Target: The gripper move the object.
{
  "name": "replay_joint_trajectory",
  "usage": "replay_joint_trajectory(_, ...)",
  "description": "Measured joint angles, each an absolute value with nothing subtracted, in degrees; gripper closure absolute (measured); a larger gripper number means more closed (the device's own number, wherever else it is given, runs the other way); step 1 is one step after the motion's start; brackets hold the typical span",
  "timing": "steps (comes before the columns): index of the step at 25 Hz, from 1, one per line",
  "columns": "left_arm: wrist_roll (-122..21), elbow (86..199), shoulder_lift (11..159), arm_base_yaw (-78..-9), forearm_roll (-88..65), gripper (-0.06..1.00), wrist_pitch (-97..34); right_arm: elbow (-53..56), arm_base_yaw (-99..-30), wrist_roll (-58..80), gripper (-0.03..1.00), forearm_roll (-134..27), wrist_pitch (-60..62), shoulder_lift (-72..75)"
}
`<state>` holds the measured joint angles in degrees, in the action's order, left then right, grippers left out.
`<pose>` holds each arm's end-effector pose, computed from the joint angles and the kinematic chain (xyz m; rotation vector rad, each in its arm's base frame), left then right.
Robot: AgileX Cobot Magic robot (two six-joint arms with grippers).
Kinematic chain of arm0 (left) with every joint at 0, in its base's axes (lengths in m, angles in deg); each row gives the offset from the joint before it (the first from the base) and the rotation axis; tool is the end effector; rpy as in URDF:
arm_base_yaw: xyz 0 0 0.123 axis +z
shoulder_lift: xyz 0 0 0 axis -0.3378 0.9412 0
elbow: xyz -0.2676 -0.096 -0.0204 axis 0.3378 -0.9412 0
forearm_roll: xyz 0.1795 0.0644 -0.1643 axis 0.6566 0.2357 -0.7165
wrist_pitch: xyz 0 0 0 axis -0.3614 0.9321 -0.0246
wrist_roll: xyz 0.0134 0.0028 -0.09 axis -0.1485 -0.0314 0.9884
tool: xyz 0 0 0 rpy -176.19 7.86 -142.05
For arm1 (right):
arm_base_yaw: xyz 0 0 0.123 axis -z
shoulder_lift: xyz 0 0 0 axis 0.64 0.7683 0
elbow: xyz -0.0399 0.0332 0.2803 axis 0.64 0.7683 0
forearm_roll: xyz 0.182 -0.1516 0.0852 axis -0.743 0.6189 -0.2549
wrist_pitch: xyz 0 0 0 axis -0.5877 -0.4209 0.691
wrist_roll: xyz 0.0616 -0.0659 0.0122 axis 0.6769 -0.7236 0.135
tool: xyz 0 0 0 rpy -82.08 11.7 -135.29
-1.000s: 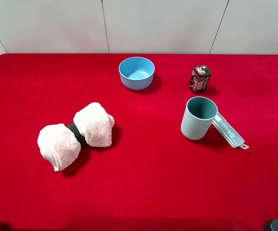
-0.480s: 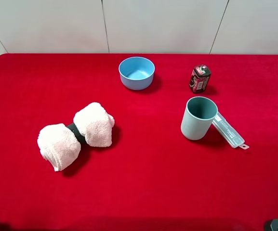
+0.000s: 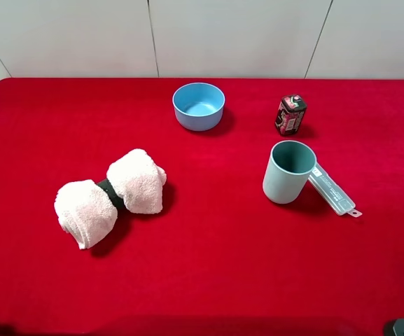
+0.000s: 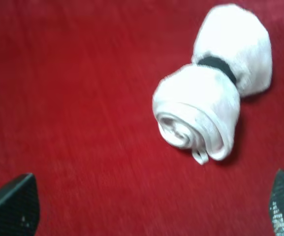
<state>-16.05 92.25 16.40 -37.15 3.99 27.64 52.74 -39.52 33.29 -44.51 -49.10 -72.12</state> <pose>0.0042 0.0016 0.2786 0.3181 2.1285 -0.1381 -0.0050 -0.0015 0.2803 -0.0066 2.0043 -0.0335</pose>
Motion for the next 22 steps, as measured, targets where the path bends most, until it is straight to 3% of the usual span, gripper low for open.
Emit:
replay_joint_trajectory(10, -21.32, 90.76, 11.68, -26.03, -0.10, -0.04, 25.44, 52.74, -39.52, 33.29, 0.27, -44.51, -49.10, -72.12)
replay_joint_trajectory(22, -21.59, 90.76, 11.68, -25.42, -0.33, -0.04, 25.38, 52.74, -39.52, 33.29, 0.27, -44.51, -49.10, -72.12)
